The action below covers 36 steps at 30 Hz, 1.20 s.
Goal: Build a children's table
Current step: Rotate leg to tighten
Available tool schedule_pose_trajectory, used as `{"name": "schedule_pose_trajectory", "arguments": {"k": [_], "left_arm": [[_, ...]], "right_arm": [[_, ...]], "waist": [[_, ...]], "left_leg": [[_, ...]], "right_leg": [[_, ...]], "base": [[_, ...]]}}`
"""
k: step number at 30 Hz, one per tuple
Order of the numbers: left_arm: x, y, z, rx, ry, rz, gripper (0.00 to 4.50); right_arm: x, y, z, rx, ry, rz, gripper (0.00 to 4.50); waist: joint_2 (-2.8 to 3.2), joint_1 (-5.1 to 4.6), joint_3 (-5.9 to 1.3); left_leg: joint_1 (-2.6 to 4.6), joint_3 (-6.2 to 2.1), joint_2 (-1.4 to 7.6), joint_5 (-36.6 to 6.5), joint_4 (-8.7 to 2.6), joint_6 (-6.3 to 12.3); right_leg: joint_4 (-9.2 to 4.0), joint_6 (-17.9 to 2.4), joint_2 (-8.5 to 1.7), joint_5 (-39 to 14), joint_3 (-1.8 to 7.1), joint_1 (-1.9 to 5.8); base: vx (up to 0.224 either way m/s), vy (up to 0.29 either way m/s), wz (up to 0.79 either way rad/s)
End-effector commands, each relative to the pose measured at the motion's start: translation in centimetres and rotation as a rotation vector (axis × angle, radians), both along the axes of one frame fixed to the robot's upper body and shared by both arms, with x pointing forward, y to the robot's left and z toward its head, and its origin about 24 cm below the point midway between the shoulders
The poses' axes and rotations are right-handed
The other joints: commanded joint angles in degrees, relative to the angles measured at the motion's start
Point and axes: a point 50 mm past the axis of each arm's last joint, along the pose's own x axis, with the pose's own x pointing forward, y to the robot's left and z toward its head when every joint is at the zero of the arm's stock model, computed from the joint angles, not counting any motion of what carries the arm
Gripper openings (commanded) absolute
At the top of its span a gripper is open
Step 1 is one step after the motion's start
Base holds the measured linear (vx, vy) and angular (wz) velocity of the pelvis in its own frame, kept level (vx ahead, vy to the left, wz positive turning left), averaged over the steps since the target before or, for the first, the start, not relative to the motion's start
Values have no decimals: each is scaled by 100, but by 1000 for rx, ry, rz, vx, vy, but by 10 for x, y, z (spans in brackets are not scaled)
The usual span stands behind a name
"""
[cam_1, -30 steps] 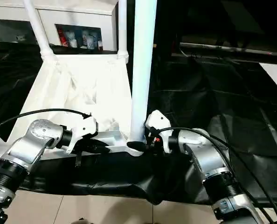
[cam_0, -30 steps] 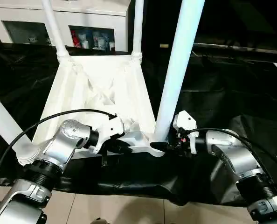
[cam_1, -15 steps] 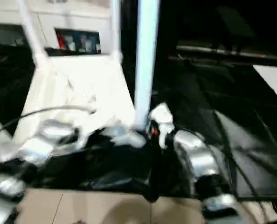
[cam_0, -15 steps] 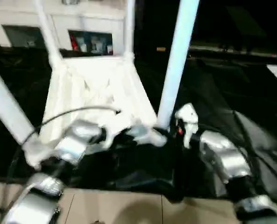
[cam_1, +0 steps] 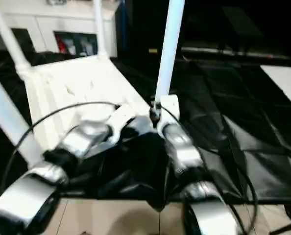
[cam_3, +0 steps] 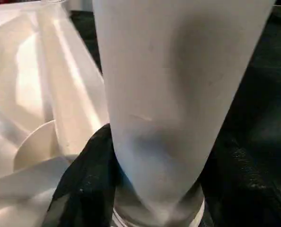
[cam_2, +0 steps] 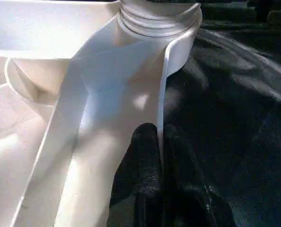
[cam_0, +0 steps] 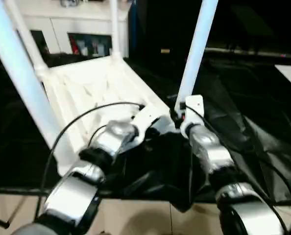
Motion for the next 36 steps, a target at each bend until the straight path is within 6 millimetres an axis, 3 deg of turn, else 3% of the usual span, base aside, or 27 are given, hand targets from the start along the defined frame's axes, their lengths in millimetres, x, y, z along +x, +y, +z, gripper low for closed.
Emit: {"name": "schedule_pose_trajectory", "arguments": {"k": [1,5,8,9,10,11,12,14,17,19,21,24,25,27,30,36], "left_arm": [[19,12,23,-27,-150,198,0],[17,12,22,-34,-156,147,0],[16,11,21,-40,-166,93,0],[14,13,21,-45,-155,64,0],[12,14,21,-56,-157,35,0],[12,14,21,-56,-157,35,0],[11,15,22,-63,-160,14,0],[9,17,22,-64,-167,-21,0],[2,30,22,-60,-161,-113,0],[0,33,22,-62,-156,-131,0],[-14,38,24,-123,-156,-307,0],[-24,44,23,-135,-130,-416,0],[-27,46,23,-133,-118,-444,0],[-34,50,23,-142,-89,-484,0],[-45,54,25,-155,-46,-571,0],[-46,56,27,-150,-51,-573,0]], "right_arm": [[-12,31,-15,57,71,83,201],[-9,31,-9,73,44,106,201],[-6,26,-3,61,-14,138,270],[-5,21,2,52,-45,170,272],[-4,15,5,42,-60,181,279],[-4,15,5,42,-60,181,291],[-4,11,6,36,-71,186,304],[-4,4,10,17,-95,207,317],[-14,-20,19,-51,-123,414,335],[-17,-25,20,-69,-120,470,356],[-28,-43,22,-156,-109,627,371],[-34,-51,25,-155,-87,721,393],[-37,-53,26,-162,-83,759,405],[-45,-56,27,-189,-50,842,427],[-52,-54,30,-185,-37,949,427],[-62,-44,27,-153,10,1077,427]], "waist": [[-32,18,-379],[-40,36,-381],[-47,61,-413],[-47,77,-415],[-50,29,-411],[-33,36,-414],[-38,17,-425],[-47,21,-426],[-47,53,-421],[-44,54,-421],[-63,77,-410],[-57,99,-397],[-38,131,-392],[-34,190,-374],[-42,234,-368],[-54,266,-349]], "left_leg": [[10,-25,66,-1601,-429,234],[8,-1,65,-1452,-413,282],[-5,14,69,-1149,-402,344],[-28,21,65,-1002,-398,444],[-110,-13,75,-889,-422,460],[-105,-17,83,-850,-420,456],[-56,-3,89,-808,-395,451],[-49,4,93,-754,-390,469],[-57,18,107,-596,-373,719],[-46,33,112,-711,-365,722],[-48,37,119,-777,-363,706],[-28,40,148,-939,-378,645],[13,57,157,-1008,-372,611],[24,60,173,-1062,-390,563],[14,53,194,-1154,-407,454],[6,44,169,-1375,-414,334]], "right_leg": [[-443,-682,-310,-2418,212,248],[-376,-865,-304,-2090,244,260],[-326,-966,-310,-1727,257,298],[-297,-1016,-301,-1514,254,323],[-265,-983,-299,-1478,238,384],[-280,-969,-307,-1476,236,385],[-270,-1050,-298,-1343,255,343],[-250,-1149,-295,-1212,261,350],[-199,-1318,-266,-755,264,370],[-212,-1309,-287,-903,282,331],[-231,-1283,-283,-1004,284,335],[-236,-1276,-295,-1231,296,306],[-259,-1262,-291,-1335,307,261],[-250,-1264,-290,-1387,306,258],[-240,-1158,-306,-1567,311,257],[-302,-898,-304,-2092,311,229]], "base": [[0,0,0],[0,0,0],[0,0,0],[0,0,0],[0,0,0],[0,0,0],[0,0,0],[0,0,0],[0,0,0],[0,0,0],[0,0,0],[0,0,0],[0,0,0],[0,0,0],[0,0,0],[0,0,0]]}}
